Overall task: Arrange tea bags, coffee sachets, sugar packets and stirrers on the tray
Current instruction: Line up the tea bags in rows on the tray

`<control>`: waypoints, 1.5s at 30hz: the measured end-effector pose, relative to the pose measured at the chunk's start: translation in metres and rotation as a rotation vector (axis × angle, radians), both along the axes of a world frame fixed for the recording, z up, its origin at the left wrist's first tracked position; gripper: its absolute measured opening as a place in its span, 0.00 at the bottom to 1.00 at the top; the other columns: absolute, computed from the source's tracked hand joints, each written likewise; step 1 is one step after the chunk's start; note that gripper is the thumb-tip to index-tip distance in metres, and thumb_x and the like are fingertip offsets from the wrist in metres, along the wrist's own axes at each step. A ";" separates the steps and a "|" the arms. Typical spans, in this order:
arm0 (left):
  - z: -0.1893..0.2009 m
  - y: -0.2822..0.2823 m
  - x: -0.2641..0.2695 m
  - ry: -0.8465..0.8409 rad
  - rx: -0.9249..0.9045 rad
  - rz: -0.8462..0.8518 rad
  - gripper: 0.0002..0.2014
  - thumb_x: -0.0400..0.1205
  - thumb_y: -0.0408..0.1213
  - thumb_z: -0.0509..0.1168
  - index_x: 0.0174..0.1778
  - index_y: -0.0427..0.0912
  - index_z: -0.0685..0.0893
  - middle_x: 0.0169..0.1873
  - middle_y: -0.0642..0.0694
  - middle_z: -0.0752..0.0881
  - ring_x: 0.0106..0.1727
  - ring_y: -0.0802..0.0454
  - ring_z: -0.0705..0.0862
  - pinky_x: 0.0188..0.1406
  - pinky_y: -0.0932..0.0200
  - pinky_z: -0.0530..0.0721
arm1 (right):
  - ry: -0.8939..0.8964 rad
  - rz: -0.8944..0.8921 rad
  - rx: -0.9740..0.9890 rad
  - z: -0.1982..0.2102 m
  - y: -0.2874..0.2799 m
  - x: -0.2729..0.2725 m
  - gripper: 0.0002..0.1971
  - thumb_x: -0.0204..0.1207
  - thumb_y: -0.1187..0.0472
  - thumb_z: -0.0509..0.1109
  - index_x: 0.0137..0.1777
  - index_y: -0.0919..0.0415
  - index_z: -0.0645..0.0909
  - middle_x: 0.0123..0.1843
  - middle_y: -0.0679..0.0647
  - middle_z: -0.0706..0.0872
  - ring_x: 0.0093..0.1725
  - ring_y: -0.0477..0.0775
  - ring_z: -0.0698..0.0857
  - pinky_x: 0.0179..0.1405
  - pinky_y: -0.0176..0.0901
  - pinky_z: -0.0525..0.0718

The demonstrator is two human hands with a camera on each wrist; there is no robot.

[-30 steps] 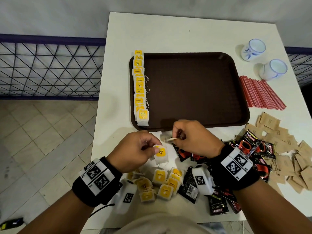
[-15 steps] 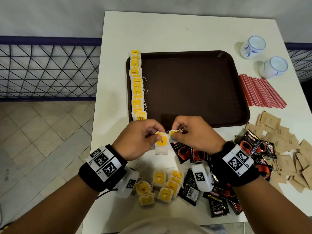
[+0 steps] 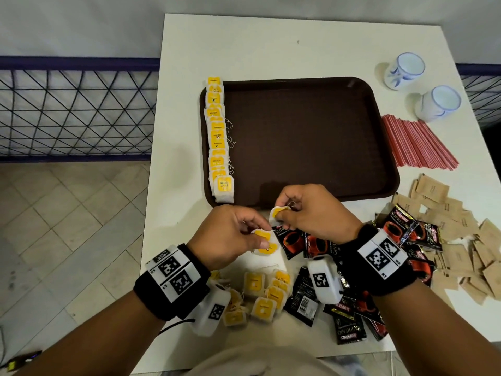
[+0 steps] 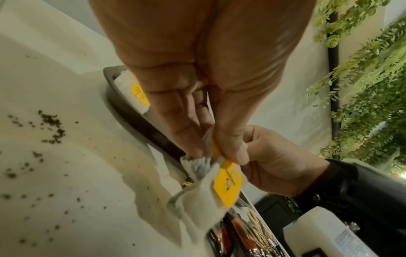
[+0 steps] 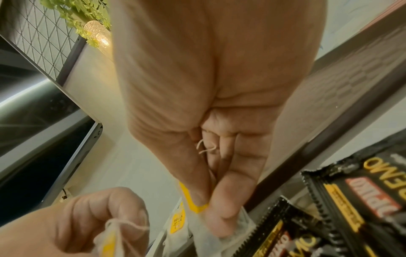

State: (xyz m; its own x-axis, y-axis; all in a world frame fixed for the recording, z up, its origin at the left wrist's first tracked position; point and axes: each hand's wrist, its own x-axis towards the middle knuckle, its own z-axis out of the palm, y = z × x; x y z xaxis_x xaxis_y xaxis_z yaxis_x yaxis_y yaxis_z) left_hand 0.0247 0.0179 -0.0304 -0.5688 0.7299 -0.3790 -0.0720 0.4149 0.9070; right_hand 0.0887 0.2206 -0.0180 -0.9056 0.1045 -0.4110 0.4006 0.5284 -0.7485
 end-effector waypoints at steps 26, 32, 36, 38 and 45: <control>0.032 0.068 -0.210 0.578 -0.194 0.019 0.01 0.78 0.37 0.70 0.43 0.47 0.87 0.43 0.50 0.87 0.38 0.56 0.87 0.48 0.49 0.88 | 0.063 -0.171 -0.079 -0.013 0.038 -0.120 0.07 0.77 0.74 0.66 0.46 0.62 0.78 0.31 0.63 0.90 0.34 0.65 0.91 0.36 0.55 0.90; 0.031 0.100 -0.255 0.542 -0.239 -0.039 0.02 0.77 0.35 0.71 0.42 0.45 0.88 0.38 0.49 0.89 0.36 0.52 0.89 0.47 0.48 0.90 | 0.048 -0.150 -0.001 -0.024 0.049 -0.172 0.06 0.78 0.71 0.68 0.45 0.60 0.79 0.31 0.62 0.90 0.35 0.65 0.92 0.38 0.57 0.91; 0.022 0.112 -0.271 0.581 -0.304 -0.074 0.05 0.76 0.31 0.69 0.41 0.46 0.88 0.33 0.57 0.85 0.34 0.60 0.84 0.48 0.52 0.88 | 0.057 -0.159 -0.022 -0.034 0.052 -0.200 0.07 0.78 0.71 0.71 0.42 0.60 0.81 0.32 0.65 0.89 0.36 0.69 0.92 0.35 0.53 0.90; 0.018 0.115 -0.275 0.574 -0.329 -0.093 0.06 0.75 0.31 0.67 0.40 0.47 0.87 0.33 0.57 0.85 0.34 0.59 0.84 0.47 0.53 0.89 | 0.057 -0.159 -0.017 -0.038 0.054 -0.211 0.07 0.78 0.70 0.71 0.41 0.59 0.81 0.32 0.65 0.90 0.36 0.68 0.91 0.36 0.53 0.90; 0.008 0.120 -0.278 0.693 -0.338 -0.152 0.06 0.77 0.35 0.68 0.46 0.47 0.89 0.34 0.60 0.81 0.43 0.57 0.79 0.43 0.63 0.74 | 0.033 -0.095 0.050 -0.038 0.057 -0.238 0.06 0.76 0.68 0.73 0.39 0.57 0.84 0.37 0.67 0.91 0.32 0.57 0.90 0.29 0.44 0.86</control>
